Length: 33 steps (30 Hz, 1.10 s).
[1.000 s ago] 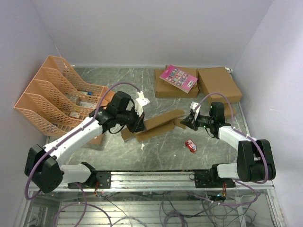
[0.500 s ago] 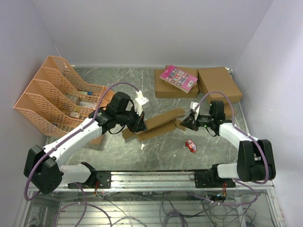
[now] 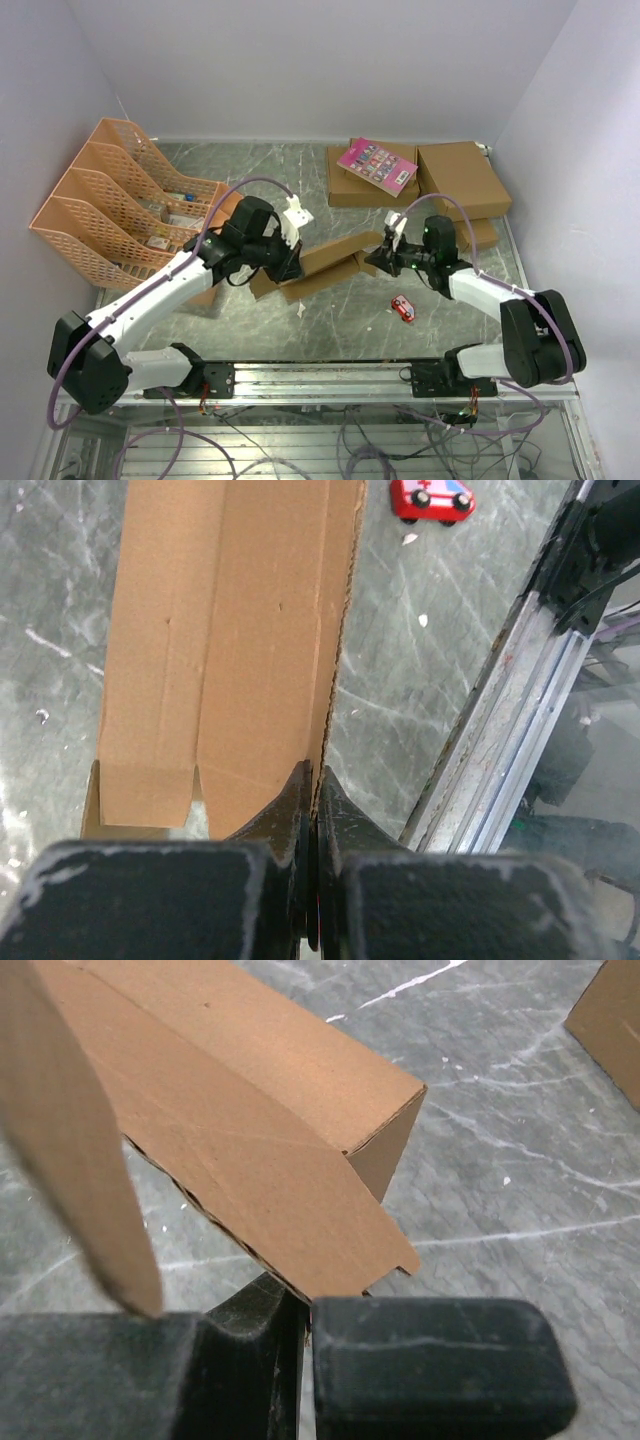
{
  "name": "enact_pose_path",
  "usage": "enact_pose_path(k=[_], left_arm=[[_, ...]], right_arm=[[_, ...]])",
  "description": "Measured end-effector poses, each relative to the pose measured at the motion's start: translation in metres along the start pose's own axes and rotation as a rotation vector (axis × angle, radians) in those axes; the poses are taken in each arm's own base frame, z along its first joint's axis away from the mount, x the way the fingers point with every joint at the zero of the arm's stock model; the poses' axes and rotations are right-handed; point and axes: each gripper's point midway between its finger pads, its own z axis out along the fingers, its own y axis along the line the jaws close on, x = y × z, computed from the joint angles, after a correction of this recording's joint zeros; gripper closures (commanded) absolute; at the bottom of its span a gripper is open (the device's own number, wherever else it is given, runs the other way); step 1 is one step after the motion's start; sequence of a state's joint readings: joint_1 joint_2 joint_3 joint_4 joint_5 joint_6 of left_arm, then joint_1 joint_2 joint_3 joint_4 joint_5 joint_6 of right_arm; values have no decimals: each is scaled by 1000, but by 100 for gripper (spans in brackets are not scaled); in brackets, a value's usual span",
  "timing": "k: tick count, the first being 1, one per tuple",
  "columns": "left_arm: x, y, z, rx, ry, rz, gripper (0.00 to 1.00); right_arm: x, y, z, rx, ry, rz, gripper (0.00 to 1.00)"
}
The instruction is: Fold the paper box
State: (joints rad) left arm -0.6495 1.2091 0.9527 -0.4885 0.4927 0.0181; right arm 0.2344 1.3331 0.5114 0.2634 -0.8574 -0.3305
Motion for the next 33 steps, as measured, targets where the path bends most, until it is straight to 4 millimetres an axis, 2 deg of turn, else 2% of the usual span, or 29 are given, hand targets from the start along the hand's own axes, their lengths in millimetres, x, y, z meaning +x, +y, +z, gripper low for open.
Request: enact_pose_path(k=[5, 10, 14, 18, 26, 33], left_arm=[[3, 6, -12, -62, 4, 26, 93], [-3, 18, -23, -141, -27, 45, 93], [-7, 25, -29, -182, -45, 41, 93], [-6, 29, -29, -191, -52, 35, 93], [2, 28, -23, -172, -41, 16, 93], [4, 26, -20, -154, -33, 12, 93]], right_arm=[[-6, -1, 22, 61, -34, -14, 100], [-12, -13, 40, 109, -85, -33, 100], [-15, -22, 47, 137, -116, -56, 96], [-21, -24, 49, 140, -146, -78, 93], [-19, -10, 50, 67, -150, -81, 88], [-14, -10, 42, 1, -138, -43, 75]])
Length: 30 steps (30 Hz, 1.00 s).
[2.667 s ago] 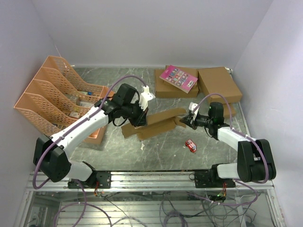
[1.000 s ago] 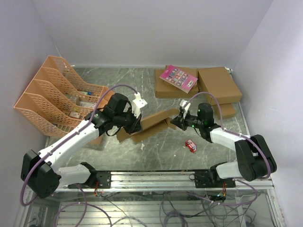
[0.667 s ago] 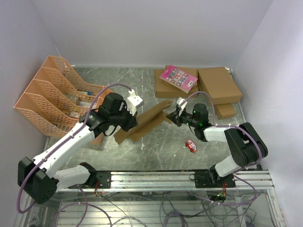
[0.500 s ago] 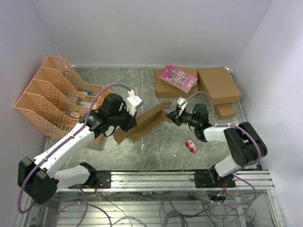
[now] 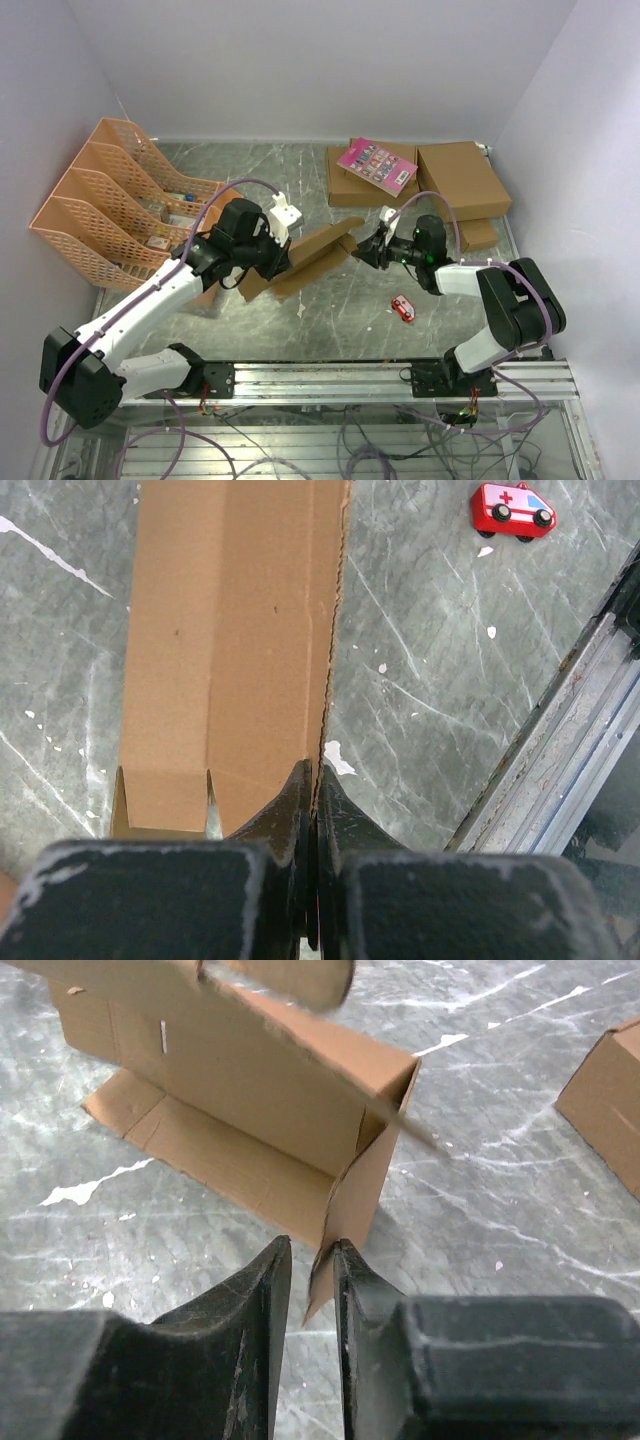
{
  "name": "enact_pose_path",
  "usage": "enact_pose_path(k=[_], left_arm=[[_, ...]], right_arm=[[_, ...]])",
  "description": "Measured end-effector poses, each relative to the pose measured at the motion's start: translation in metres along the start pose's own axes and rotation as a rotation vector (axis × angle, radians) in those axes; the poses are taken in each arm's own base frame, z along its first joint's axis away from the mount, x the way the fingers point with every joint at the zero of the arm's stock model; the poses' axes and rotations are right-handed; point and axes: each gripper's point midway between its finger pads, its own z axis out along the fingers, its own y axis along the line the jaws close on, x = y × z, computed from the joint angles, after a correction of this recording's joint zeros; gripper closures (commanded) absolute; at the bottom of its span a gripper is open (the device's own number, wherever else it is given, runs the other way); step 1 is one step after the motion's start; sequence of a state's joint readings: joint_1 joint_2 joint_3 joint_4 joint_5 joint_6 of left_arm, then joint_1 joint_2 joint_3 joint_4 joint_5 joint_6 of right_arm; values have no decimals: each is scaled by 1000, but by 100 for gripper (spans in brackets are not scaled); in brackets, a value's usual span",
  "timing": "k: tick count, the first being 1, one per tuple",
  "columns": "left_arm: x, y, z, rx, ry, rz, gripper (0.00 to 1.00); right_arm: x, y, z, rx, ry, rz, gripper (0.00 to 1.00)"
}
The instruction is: Fold the paper box
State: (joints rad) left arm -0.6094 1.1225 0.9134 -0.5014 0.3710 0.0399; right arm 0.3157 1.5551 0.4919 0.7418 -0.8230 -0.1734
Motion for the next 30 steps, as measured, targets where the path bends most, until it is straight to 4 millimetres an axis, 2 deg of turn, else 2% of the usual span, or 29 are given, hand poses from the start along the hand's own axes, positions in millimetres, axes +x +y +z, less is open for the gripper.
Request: enact_pose_path(k=[7, 12, 24, 30], left_arm=[[1, 2, 3, -1, 8, -4, 93], [2, 2, 3, -1, 10, -4, 93], [1, -1, 3, 17, 8, -4, 93], [1, -3, 3, 25, 7, -4, 93]], right_arm=[[3, 0, -9, -63, 3, 53, 56], [3, 3, -4, -130, 14, 52, 53], [-5, 5, 0, -244, 28, 43, 60], [-7, 9, -3, -273, 19, 74, 70]])
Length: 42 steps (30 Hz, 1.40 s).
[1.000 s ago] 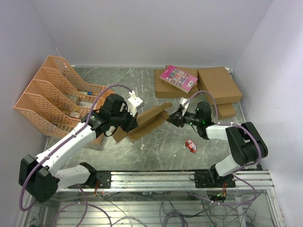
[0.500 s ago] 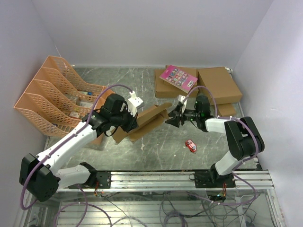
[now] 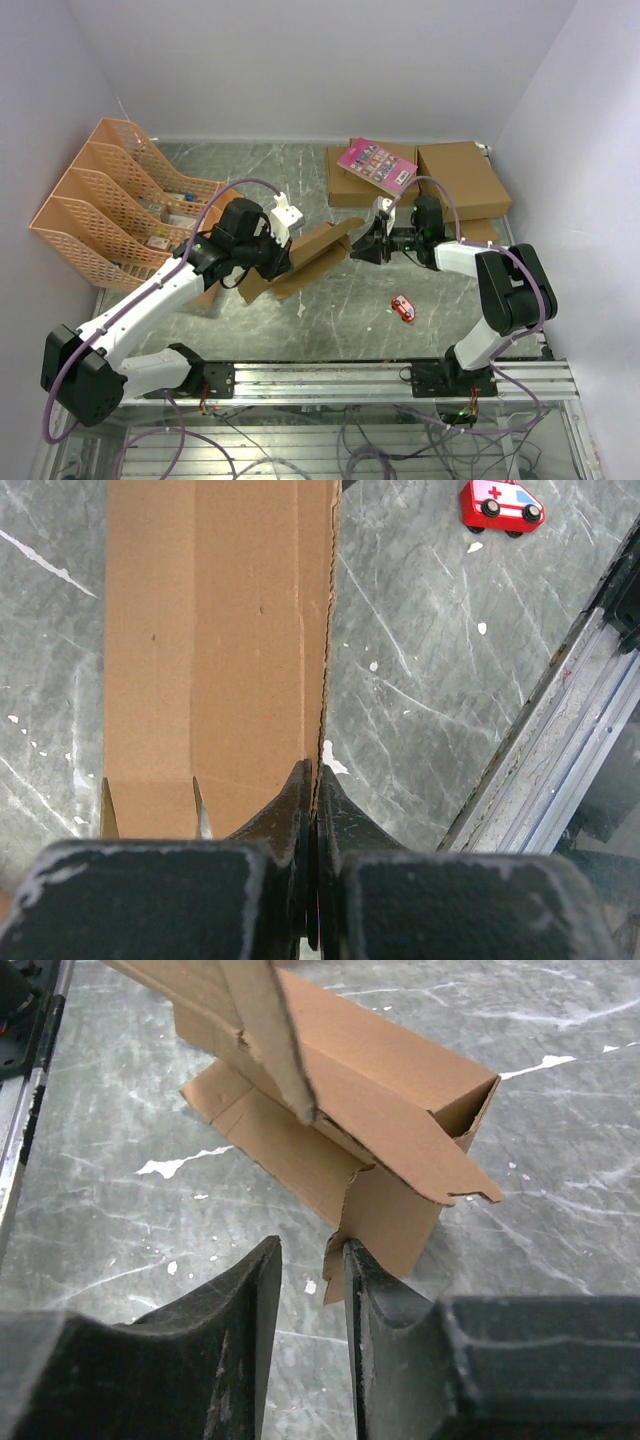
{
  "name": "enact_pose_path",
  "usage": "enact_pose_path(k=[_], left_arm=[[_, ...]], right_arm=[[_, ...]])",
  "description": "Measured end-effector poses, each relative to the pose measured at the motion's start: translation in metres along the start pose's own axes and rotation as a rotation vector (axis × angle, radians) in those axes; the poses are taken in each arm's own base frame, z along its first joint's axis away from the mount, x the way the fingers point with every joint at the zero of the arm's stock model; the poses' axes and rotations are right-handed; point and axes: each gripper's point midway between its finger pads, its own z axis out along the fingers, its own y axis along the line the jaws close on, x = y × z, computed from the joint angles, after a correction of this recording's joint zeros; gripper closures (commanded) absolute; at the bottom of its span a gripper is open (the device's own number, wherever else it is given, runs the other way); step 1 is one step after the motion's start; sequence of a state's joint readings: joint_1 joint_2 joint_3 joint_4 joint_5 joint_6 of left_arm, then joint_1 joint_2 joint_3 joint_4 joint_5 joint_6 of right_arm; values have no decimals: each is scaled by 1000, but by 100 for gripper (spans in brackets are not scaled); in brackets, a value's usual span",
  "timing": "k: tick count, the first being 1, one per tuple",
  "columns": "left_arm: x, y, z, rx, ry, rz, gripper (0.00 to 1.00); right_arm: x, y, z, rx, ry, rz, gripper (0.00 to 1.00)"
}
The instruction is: Fold the paper box
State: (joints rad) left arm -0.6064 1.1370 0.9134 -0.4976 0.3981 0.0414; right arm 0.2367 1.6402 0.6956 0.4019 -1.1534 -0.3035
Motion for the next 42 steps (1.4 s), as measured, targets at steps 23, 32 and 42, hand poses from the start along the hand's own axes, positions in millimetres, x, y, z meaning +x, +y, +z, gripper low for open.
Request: enact_pose_path(k=[23, 32, 42], left_arm=[[-2, -1, -2, 8, -3, 11, 93], [-2, -2, -3, 9, -6, 13, 93], [-2, -3, -3, 13, -7, 13, 93]], right_arm=[[8, 3, 13, -161, 25, 155, 92], [5, -4, 19, -141, -21, 339, 100], [7, -21, 21, -68, -35, 429, 100]])
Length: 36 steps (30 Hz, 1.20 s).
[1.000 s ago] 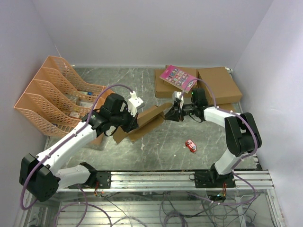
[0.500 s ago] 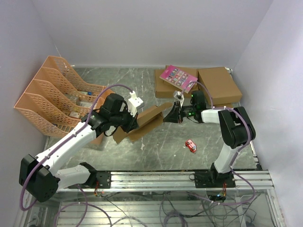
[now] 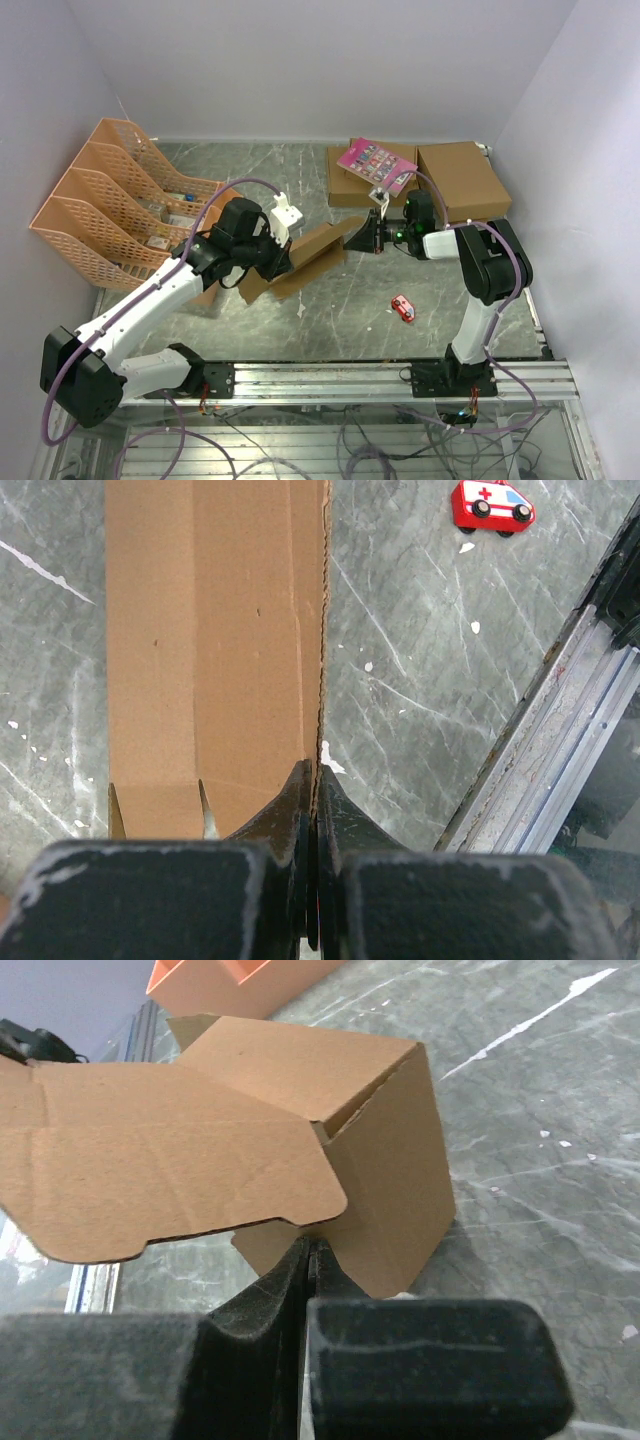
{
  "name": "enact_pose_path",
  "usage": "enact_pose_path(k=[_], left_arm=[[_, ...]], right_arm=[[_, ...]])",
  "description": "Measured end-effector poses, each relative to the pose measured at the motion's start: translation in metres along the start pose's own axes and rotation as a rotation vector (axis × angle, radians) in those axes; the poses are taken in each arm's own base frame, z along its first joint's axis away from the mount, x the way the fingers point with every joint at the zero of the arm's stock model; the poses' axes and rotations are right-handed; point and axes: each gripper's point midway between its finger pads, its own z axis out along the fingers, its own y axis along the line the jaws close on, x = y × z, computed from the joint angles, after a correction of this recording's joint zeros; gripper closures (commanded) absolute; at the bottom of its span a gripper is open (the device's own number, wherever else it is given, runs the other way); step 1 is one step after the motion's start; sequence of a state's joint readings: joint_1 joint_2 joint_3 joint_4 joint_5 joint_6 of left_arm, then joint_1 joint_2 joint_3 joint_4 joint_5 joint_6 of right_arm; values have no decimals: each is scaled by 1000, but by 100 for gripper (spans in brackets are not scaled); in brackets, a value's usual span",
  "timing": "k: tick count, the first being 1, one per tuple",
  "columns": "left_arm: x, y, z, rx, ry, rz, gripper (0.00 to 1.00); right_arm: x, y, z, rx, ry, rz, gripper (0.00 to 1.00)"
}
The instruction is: Fold the paper box
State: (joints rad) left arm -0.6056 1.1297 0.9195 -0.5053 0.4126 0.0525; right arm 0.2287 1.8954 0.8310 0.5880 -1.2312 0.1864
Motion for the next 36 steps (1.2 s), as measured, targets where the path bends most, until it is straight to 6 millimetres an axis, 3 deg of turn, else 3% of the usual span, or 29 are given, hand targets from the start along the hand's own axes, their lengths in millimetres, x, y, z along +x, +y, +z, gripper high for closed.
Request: enact_pose_path(k=[4, 10, 16, 22, 25, 30, 36], left_arm=[[0, 0, 0, 3, 0, 0, 93], [0, -1, 0, 6, -1, 0, 93], [0, -3, 0, 22, -1, 8, 93], [1, -6, 0, 37, 1, 20, 93], [1, -7, 0, 47, 3, 25, 93], [2, -11, -1, 72, 3, 39, 93], [0, -18, -3, 108, -7, 43, 93]], right_arm=[[0, -8, 0, 45, -2, -1, 99], [-2, -24, -1, 125, -3, -32, 73], [-3, -29, -2, 145, -3, -77, 60], [-11, -25, 0, 116, -31, -151, 55], [-6, -18, 1, 94, -44, -185, 52], [8, -3, 1, 59, -71, -229, 53], [6, 12, -3, 41, -134, -322, 58]])
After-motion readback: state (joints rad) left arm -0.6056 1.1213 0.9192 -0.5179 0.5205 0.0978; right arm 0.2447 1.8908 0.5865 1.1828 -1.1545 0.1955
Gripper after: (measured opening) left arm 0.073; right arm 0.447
